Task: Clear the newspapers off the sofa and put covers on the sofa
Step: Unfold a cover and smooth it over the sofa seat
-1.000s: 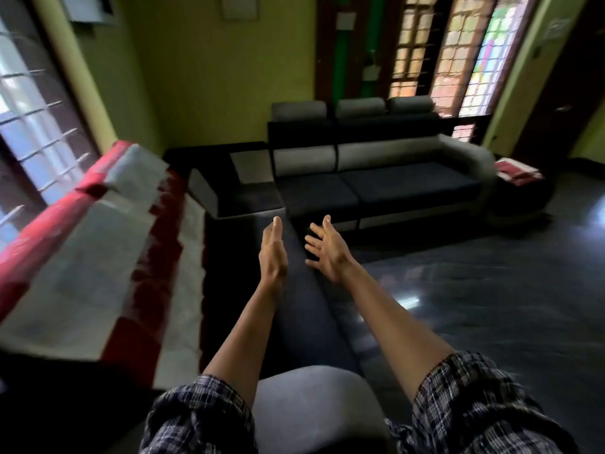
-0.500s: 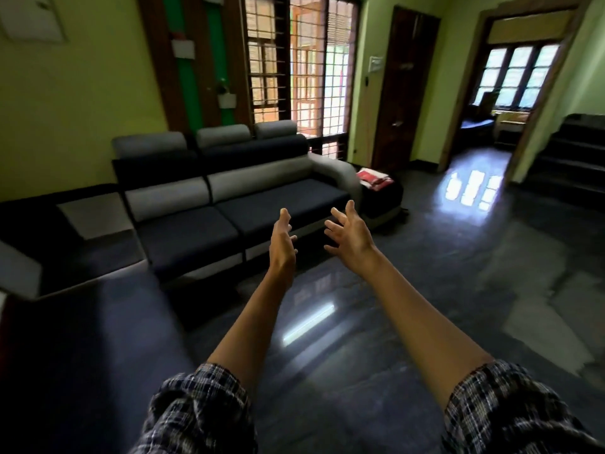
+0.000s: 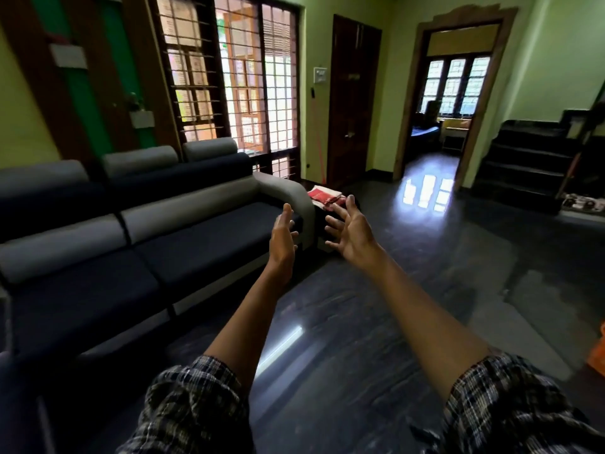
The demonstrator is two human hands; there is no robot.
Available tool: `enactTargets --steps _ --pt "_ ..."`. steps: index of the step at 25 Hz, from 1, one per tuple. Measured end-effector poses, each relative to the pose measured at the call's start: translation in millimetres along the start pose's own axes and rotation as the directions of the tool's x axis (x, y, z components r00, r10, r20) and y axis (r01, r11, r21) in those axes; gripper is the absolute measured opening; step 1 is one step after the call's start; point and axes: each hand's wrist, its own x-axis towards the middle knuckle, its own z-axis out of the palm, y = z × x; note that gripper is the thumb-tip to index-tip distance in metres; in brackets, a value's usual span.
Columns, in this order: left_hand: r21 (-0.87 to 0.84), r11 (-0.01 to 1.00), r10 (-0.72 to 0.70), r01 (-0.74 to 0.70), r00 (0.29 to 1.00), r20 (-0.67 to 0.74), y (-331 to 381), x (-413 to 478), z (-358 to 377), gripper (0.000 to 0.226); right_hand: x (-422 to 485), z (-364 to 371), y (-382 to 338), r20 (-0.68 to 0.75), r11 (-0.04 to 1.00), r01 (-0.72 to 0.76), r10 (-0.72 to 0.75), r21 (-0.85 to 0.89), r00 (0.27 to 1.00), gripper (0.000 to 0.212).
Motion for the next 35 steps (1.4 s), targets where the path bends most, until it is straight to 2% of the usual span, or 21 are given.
enactTargets --steps 6,13,22,29,35 --pt "-0.018 1.000 0.018 -0.017 0.997 0.073 -42 151 124 0.058 156 -119 -38 -0.012 0.999 0.029 -0.029 0.014 1.000 0.064" --pt "-0.045 0.999 0.018 -0.017 1.000 0.023 -61 330 252 0.056 348 -231 -96 0.046 1.000 0.012 -0.012 -0.013 0.999 0.063" --pt "-0.084 0.996 0.000 -0.005 0.998 -0.061 -126 569 330 0.053 605 -322 -87 0.047 0.998 -0.041 0.043 -0.038 0.998 0.063" --pt "-0.174 0.982 -0.086 0.073 0.994 -0.067 -137 765 393 0.051 818 -372 -101 0.034 0.995 -0.089 0.091 -0.040 0.995 0.063" --pt "-0.170 0.976 -0.151 0.137 0.986 -0.073 -199 939 443 0.058 997 -446 -84 0.036 0.986 -0.144 0.148 -0.089 0.988 0.064"
